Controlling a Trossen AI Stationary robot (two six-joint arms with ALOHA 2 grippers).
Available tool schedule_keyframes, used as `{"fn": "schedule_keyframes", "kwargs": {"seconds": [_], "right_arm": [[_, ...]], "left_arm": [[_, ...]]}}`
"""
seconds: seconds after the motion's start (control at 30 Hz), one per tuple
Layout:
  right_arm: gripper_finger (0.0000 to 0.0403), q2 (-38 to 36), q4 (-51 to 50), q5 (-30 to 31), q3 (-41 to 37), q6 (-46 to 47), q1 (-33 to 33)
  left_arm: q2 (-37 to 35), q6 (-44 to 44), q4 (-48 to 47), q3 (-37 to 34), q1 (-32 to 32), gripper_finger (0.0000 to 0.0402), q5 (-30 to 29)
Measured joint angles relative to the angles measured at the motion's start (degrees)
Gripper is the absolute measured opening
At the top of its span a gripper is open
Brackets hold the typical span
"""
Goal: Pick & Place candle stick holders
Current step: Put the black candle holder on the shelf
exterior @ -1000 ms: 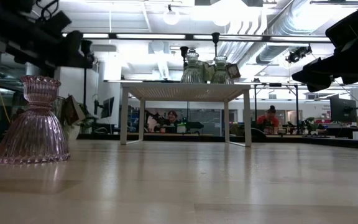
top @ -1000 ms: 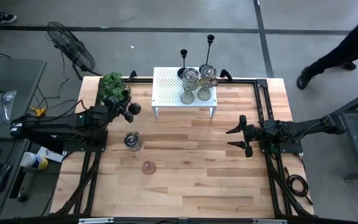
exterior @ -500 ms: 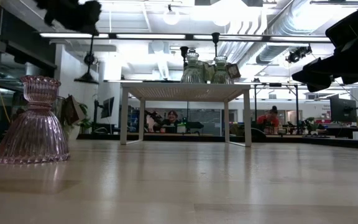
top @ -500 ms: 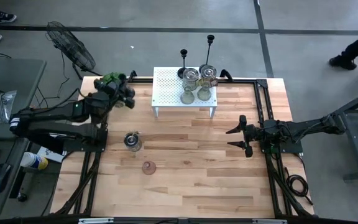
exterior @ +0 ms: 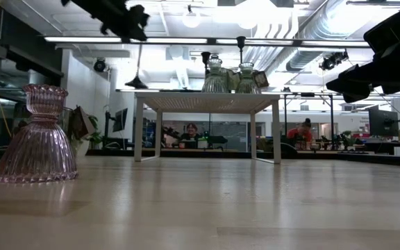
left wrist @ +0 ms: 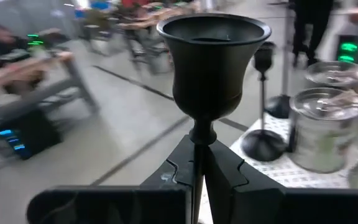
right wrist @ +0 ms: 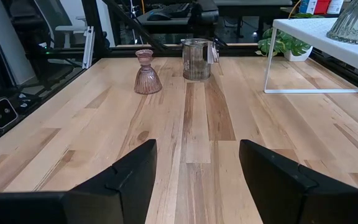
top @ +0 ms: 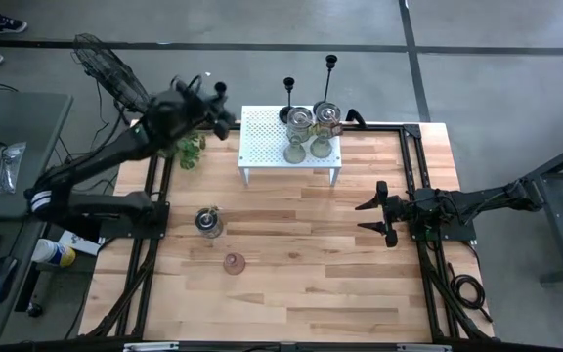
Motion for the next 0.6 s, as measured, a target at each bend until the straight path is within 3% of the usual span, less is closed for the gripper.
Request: {"fn": "schedule_keyframes", "kwargs": {"seconds": [0.17, 0.27, 0.6], "right_arm": [[0.0221, -0.02, 0.00, 0.00, -0.02, 0.00, -0.02], [0.0221, -0.02, 0.00, 0.00, 0.00, 0.02, -0.02], [0.0221, -0.02, 0.00, 0.00, -0.01, 0.00, -0.01]], "left_arm": [[7.17, 0.18, 1.67, 4.22, 5.92, 0.0008, 13.74], [10.75, 0.16, 2.58, 6.70, 7.84, 0.0008, 18.38], [18.88, -3.10, 5.12, 13.15, 8.07, 0.0008, 20.77]]}}
